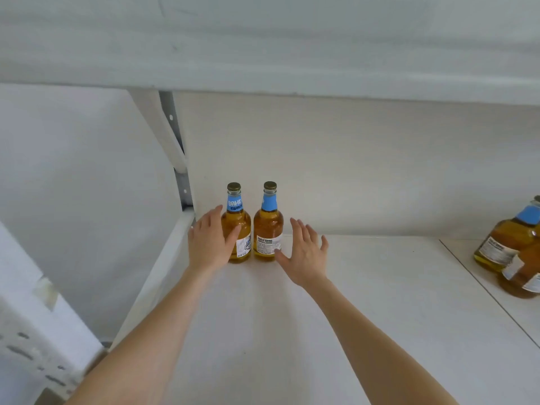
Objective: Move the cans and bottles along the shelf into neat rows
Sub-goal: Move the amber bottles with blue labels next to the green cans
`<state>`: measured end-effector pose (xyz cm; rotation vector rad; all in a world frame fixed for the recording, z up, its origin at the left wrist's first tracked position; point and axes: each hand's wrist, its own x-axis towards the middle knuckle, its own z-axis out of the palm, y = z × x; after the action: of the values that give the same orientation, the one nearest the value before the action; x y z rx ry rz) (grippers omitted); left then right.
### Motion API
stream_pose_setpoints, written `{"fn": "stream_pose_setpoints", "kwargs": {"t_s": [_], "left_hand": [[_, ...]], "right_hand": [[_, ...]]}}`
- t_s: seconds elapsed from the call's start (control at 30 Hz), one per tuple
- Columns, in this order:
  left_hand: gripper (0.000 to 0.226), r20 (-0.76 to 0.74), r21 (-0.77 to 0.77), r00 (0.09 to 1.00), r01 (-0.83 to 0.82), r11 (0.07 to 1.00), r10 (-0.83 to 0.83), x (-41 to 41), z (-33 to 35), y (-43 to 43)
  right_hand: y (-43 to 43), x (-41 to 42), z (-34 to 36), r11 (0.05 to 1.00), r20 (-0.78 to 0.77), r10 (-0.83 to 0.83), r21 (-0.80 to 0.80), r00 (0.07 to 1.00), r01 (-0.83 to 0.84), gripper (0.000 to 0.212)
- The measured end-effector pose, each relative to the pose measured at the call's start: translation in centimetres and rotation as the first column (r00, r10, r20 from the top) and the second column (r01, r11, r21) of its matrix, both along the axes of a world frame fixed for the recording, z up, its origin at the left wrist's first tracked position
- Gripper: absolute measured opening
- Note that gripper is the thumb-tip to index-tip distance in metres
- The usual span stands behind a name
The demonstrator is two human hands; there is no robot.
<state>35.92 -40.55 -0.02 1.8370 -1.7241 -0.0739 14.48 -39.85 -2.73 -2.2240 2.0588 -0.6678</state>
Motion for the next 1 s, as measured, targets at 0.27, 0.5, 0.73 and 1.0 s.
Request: {"fn": "stream_pose_setpoints", "kwargs": {"t_s": [0.27,0.5,0.73,1.0], "left_hand": [[0.049,-0.59,0.164,0.807,0.162,0.973,-0.035,-1.3,0.9,-4.6],[0.045,-0.646,0.138,0.757,0.24,0.961,-0.096,-1.2,0.9,-4.6],[0.043,-0.614,0.094,0.779,0.234,0.968,-0.129,-1.2,0.4,-1.8],[0.028,-0.719,0.053,0.691,0.163,0.985,-0.076,-1.4,0.0,3.0]], "right_hand": [[-5.2,3.4,0.7,0.962,0.613,-0.064,0.247,0.788,-0.114,0.07],[-6.1,3.7,0.1,0.961,0.785,-0.096,0.235,0.612,-0.15,0.065],[-2.7,3.1,-0.1,0.965,0.852,-0.103,0.211,0.513,-0.157,0.069],[3.1,1.5,-0.4,0.968,0.911,-0.142,0.21,0.386,-0.14,0.061]]}}
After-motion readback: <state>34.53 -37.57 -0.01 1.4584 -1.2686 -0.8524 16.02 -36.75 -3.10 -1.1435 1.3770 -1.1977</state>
